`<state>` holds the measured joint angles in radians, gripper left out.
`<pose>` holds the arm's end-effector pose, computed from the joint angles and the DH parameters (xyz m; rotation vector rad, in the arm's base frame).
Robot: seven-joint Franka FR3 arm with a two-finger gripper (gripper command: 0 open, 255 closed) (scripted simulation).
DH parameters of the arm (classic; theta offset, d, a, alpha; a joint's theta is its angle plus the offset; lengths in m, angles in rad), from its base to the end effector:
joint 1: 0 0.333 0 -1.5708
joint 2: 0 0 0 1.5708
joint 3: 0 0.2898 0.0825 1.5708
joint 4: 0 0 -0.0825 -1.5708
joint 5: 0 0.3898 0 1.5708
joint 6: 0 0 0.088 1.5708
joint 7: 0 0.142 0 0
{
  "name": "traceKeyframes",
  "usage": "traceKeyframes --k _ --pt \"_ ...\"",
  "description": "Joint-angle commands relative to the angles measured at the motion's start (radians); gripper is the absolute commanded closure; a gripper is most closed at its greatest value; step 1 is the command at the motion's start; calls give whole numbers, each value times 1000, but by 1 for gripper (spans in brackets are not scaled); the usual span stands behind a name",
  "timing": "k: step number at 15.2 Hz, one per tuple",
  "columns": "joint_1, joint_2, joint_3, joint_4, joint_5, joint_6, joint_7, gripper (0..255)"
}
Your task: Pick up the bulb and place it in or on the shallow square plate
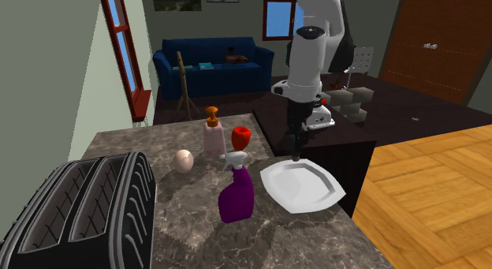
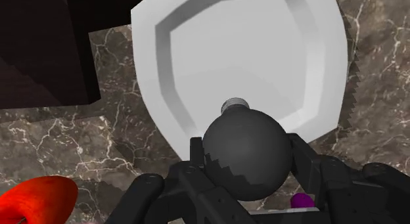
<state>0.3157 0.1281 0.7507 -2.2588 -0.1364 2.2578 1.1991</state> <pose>0.2524 0.4530 0.2480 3.0527 -0.0630 -0.0394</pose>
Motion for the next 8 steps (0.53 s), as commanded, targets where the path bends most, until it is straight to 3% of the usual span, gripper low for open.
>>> traceKeyframes --k 1,8 --pt "29 -11 26 -8 14 -3 47 255" --pt "54 62 10 -29 -59 67 111 255"
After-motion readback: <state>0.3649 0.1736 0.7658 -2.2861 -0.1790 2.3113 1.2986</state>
